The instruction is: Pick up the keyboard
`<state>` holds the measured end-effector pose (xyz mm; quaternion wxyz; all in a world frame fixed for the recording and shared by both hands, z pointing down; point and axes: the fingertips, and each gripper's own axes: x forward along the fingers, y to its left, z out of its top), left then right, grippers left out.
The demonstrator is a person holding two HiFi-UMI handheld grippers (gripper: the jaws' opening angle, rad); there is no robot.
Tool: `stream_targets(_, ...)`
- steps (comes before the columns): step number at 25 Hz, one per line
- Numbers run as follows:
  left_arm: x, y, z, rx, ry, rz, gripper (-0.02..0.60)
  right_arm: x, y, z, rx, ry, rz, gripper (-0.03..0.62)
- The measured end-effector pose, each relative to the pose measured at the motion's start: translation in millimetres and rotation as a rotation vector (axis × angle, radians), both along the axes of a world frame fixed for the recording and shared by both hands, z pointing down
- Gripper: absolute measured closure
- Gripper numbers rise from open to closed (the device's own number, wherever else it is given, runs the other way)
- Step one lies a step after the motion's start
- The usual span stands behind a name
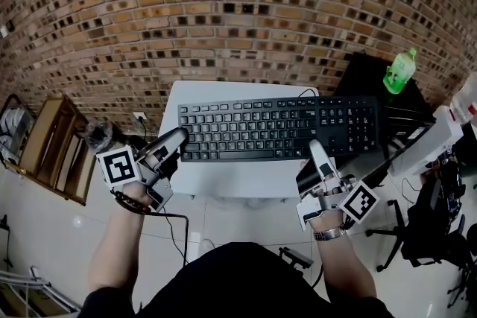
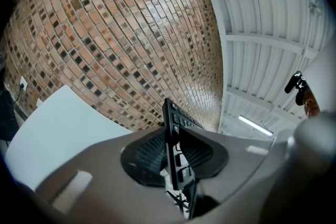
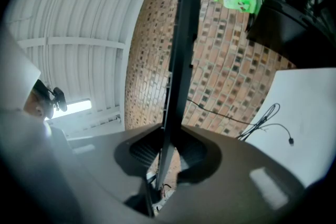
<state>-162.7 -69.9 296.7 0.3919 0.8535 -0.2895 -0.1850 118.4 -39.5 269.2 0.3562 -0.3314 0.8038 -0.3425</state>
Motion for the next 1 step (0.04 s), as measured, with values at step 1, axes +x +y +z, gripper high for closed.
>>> stream_targets(1, -1.7, 2.6, -1.0, 0.001, -0.001, -0.002, 0.495, -1.3, 2.4, -0.4, 0.001, 0.001, -0.001, 0.519)
